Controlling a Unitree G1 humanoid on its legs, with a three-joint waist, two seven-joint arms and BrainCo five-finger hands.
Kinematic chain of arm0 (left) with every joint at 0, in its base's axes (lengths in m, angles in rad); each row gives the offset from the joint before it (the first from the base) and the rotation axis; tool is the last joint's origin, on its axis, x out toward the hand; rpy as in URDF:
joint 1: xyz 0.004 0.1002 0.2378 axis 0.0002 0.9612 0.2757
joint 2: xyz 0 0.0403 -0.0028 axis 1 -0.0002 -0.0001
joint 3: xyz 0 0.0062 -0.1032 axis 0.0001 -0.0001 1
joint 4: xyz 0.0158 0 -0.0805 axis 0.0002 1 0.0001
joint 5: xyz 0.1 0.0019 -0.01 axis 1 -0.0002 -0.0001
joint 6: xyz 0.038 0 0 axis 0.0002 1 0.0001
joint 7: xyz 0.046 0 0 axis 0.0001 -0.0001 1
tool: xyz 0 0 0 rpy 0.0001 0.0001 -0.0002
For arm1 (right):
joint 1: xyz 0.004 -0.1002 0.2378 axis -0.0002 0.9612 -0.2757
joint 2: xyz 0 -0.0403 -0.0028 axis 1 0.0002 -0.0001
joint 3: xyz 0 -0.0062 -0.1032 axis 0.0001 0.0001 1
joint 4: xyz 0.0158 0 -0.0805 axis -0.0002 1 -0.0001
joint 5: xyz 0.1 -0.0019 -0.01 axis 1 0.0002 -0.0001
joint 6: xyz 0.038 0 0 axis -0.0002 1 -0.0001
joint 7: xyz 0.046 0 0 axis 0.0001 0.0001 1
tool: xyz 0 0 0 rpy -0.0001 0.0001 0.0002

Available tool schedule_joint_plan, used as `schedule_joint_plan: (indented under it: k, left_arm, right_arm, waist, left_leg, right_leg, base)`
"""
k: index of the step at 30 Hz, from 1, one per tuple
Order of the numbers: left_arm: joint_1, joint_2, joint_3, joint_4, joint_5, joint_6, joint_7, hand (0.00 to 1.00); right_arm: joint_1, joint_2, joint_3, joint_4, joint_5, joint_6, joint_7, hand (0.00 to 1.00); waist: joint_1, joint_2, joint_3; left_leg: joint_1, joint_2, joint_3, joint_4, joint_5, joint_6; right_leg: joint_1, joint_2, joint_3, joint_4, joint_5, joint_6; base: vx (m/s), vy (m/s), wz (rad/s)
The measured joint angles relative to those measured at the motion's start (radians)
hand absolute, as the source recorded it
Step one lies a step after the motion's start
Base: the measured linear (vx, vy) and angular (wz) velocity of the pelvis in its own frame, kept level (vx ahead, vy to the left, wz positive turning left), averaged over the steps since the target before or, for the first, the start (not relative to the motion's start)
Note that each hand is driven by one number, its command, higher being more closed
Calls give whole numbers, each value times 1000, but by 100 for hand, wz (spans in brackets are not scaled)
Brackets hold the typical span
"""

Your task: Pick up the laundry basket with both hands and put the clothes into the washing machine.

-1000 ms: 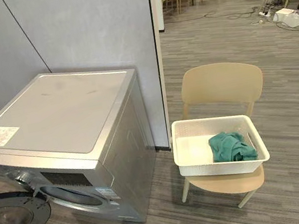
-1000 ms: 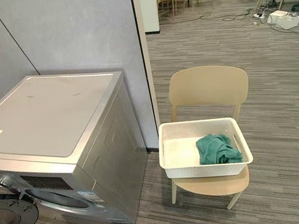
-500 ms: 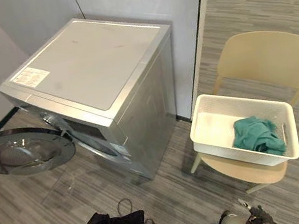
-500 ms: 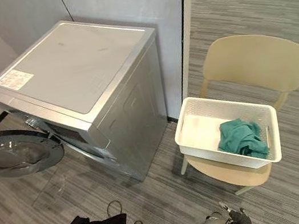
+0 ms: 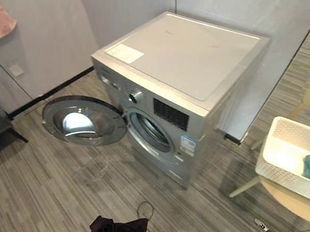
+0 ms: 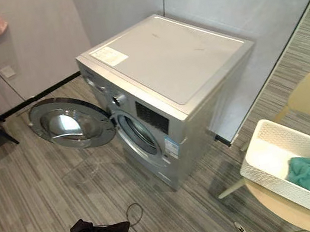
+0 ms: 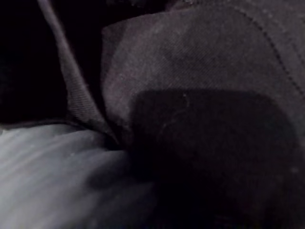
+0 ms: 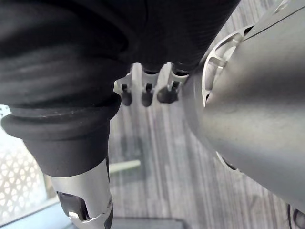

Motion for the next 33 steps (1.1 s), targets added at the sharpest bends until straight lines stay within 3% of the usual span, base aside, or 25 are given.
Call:
schedule_joint_plan:
  k: [1, 2, 5, 8, 9, 10, 12, 14, 15, 16, 17, 18, 20, 21, 22, 23, 24, 26, 28, 30, 31, 32, 33]
  left_arm:
    - [1, 2, -3, 5, 18, 0, 1, 100]
    - [1, 9, -26, 6, 46, 0, 2, 100]
    - [-10, 13, -45, 7, 89, 0, -2, 100]
    - [-11, 12, -52, 22, 99, 6, -2, 100]
    - [-14, 18, -58, 19, 111, 9, -3, 100]
    - [-25, 0, -69, 22, 120, 18, -4, 100]
    - [-43, -16, -101, 18, 119, 22, -9, 100]
    - [-52, -24, -159, 12, 107, 21, -15, 100]
    - [-54, -24, -161, 9, 107, 20, -17, 100]
    - [-50, -23, -176, -8, 107, 19, -19, 100]
    - [-27, -23, -187, -37, 107, 19, -22, 100]
    - [-12, -23, -187, -52, 107, 19, -22, 100]
    - [-5, -23, -183, -84, 94, 17, -21, 100]
    - [8, -24, -163, -95, 85, 16, -17, 100]
    - [15, -24, -156, -90, 85, 18, -15, 100]
    - [25, -23, -154, -90, 86, 19, -14, 100]
    - [29, -13, -150, -94, 86, 20, -13, 100]
    - [27, -14, -138, -112, 85, 15, 0, 100]
    - [27, -14, -116, -136, 63, -4, 25, 100]
    - [29, -16, -109, -131, 42, -9, 35, 100]
    - [39, -16, -110, -124, 40, -7, 46, 100]
    - [46, -19, -113, -120, 40, -6, 46, 100]
    - [44, -14, -118, -104, 44, -5, 45, 100]
  right_arm:
    - [1, -1, -4, -2, 2, -1, 1, 0]
    - [0, 6, -19, -1, 2, 0, 3, 0]
    - [-8, 44, -34, 0, 35, 0, 13, 0]
    - [-17, 45, -20, 6, 57, 0, 23, 0]
    - [-27, 56, -14, 11, 60, 1, 24, 0]
    - [-27, 54, -12, 32, 71, 1, 20, 0]
    - [-10, 53, -24, 35, 99, -2, 11, 0]
    - [29, 48, -12, 35, 141, -8, 1, 0]
    - [32, 48, -7, 35, 146, -7, 2, 0]
    - [34, 49, -1, 36, 149, -7, 2, 0]
    - [27, 42, 7, 34, 147, -4, 3, 0]
    - [21, 37, 10, 34, 143, -1, 4, 0]
    - [-1, 28, 6, 26, 126, 5, 4, 0]
    - [-5, 34, 12, 3, 120, 8, 4, 0]
    - [-11, 27, 31, -14, 118, 12, 3, 0]
    - [-21, 31, 47, -22, 117, 12, 1, 0]
    - [-35, 30, 54, -30, 116, 12, -2, 0]
    - [-33, 33, 74, -46, 114, 12, -7, 0]
    - [-40, 36, 90, -54, 101, 10, -22, 0]
    - [-47, 33, 86, -54, 85, 1, -24, 0]
    - [-35, 32, 74, -54, 82, -3, -24, 0]
    - [-32, 32, 53, -55, 79, -2, -23, 0]
    - [-24, 33, 13, -52, 79, 0, -23, 0]
  waist:
    - [0, 8, -6]
    - [0, 18, -15]
    - [-24, 17, -25]
    - [-23, 7, -26]
    - [-22, -26, -36]
    - [-31, -34, -38]
    - [-27, -34, -38]
    - [-63, -10, -43]
    - [-71, -14, -41]
    - [-74, -18, -40]
    - [-60, 4, -41]
    - [-59, -1, -37]
    - [-44, 19, -1]
    - [-11, 17, 2]
    - [-4, 22, 9]
    - [1, 18, 19]
    - [0, 25, 19]
    - [-3, 3, 23]
    - [5, -21, 16]
    - [6, -17, 10]
    - [7, -13, -4]
    - [9, -5, -20]
    - [0, -7, -40]
  left_leg:
    - [1, -4, -11, 0, 3, 10]
    - [2, -16, -37, -10, 11, 28]
    - [35, -40, -128, -119, 68, 35]
    - [81, -28, -155, -196, 101, 17]
    - [69, -48, -158, -200, 105, 7]
    - [54, -49, -198, -187, 105, -2]
    - [56, -63, -197, -156, 115, 12]
    - [84, -46, -268, -165, 124, 28]
    - [84, -44, -271, -149, 119, 24]
    - [54, -47, -254, -29, 74, 9]
    - [28, -37, -243, 62, 45, 10]
    - [13, -40, -247, 105, 46, 9]
    - [-73, -25, -270, 318, 92, -67]
    - [-146, -22, -266, 468, 150, -164]
    - [-186, -22, -257, 576, 212, -164]
    - [-218, -3, -245, 648, 220, -140]
    - [-230, 29, -228, 640, 166, -51]
    - [-235, 92, -215, 531, 108, -5]
    - [-207, 179, -270, 251, 110, 4]
    - [-166, 226, -346, 37, 118, -5]
    - [-137, 236, -336, -18, 156, -66]
    - [-122, 237, -279, -30, 192, -90]
    - [-128, 229, -220, -25, 123, -162]
  right_leg:
    - [-6, 15, 51, 20, -28, -26]
    - [-16, 61, 171, 74, -131, -61]
    - [-39, 240, 428, 232, -487, 42]
    - [-59, 369, 482, 229, -655, 97]
    - [-40, 404, 513, 141, -721, 105]
    - [-23, 418, 497, 121, -728, 145]
    - [9, 421, 464, 135, -723, 148]
    - [13, 484, 515, 267, -700, 69]
    - [14, 495, 523, 297, -692, 60]
    - [22, 506, 550, 333, -689, 59]
    - [24, 543, 574, 359, -689, 59]
    - [24, 549, 584, 375, -689, 59]
    - [10, 577, 599, 434, -738, 73]
    - [17, 578, 617, 301, -772, 75]
    - [55, 578, 626, 269, -800, 58]
    - [88, 567, 662, 216, -815, 55]
    - [91, 563, 691, 204, -813, 59]
    - [84, 533, 732, 202, -813, 70]
    - [72, 501, 778, 198, -821, 101]
    - [74, 476, 808, 188, -848, 149]
    - [87, 438, 824, 166, -866, 185]
    - [100, 415, 834, 151, -869, 206]
    - [107, 383, 838, 152, -864, 222]
  base:
    - [146, 287, 47]
    - [96, 161, 57]
    - [67, 9, 87]
    - [39, -173, 31]
    - [25, -282, 43]
    - [39, -223, 60]
    - [177, -169, 78]
    - [215, -145, 143]
    - [177, -67, 129]
    - [212, 3, 67]
    - [198, 6, 44]
    - [175, 3, 11]
    - [41, -38, -26]
    - [-126, -68, -84]
    - [-102, -41, -116]
    - [-7, -5, -108]
    - [124, 47, -90]
    - [156, 73, -64]
    - [215, 210, -58]
    - [267, 435, -51]
    - [274, 552, -50]
    - [302, 640, -25]
    - [311, 627, 23]
